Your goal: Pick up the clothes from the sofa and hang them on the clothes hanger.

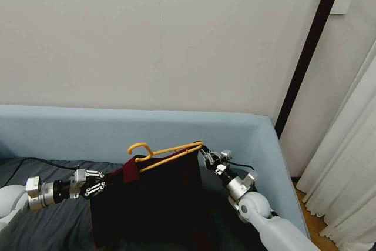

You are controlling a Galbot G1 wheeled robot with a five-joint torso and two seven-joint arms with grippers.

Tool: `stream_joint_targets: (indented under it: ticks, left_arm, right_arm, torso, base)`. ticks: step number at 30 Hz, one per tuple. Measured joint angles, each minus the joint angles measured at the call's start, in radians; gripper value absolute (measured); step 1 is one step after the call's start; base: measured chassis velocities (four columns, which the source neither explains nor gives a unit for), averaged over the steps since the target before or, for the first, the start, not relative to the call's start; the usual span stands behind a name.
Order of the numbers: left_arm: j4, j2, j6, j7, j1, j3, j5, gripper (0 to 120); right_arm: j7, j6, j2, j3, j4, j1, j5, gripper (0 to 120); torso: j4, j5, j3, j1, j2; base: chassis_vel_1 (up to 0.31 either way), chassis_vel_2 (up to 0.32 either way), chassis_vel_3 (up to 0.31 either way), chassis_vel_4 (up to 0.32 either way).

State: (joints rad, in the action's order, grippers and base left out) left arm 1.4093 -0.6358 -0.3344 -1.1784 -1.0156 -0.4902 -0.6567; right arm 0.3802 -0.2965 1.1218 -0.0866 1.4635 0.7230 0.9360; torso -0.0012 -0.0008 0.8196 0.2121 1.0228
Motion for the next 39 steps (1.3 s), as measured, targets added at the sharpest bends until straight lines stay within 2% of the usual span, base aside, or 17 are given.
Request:
stream_joint_targets:
  ticks: [8, 18, 26, 35, 39]
  left_arm:
    - [-0.015, -0.002, -0.001, 0.011, 0.013, 0.000, 0.014, 8]
    - [-0.012, -0.007, -0.003, 0.021, 0.013, 0.002, 0.019, 8]
    - [-0.012, -0.003, -0.015, 0.038, 0.009, 0.000, 0.020, 8]
    - [-0.012, -0.003, -0.021, 0.043, 0.009, 0.003, 0.007, 8]
    - [-0.013, -0.014, -0.021, 0.044, 0.014, 0.009, 0.002, 8]
  right_arm:
    - [0.119, -0.005, -0.021, 0.024, -0.008, -0.039, -0.009, 0]
    - [0.181, -0.005, -0.046, 0.011, -0.096, -0.105, 0.025, 0]
    - [0.217, -0.001, -0.068, 0.014, -0.088, -0.127, 0.025, 0]
    - [0.324, -0.004, -0.107, 0.049, -0.058, -0.124, -0.071, 0]
    - [0.316, -0.005, -0.108, 0.056, -0.061, -0.129, -0.080, 0]
  torso:
    - [0.0000, 0.0000, 0.000, 0.000, 0.000]
    - [0.0000, 0.0001, 0.000, 0.000, 0.000]
    - [0.0000, 0.0001, 0.000, 0.000, 0.000]
    - [-0.0001, 0.0002, 0.000, 0.000, 0.000]
    - [0.0000, 0.0001, 0.000, 0.000, 0.000]
  base:
    - [0.000, 0.000, 0.000, 0.000]
    - [0.000, 0.000, 0.000, 0.000]
    - [0.000, 0.000, 0.000, 0.000]
    - [0.000, 0.000, 0.000, 0.000]
    - [0.000, 0.000, 0.000, 0.000]
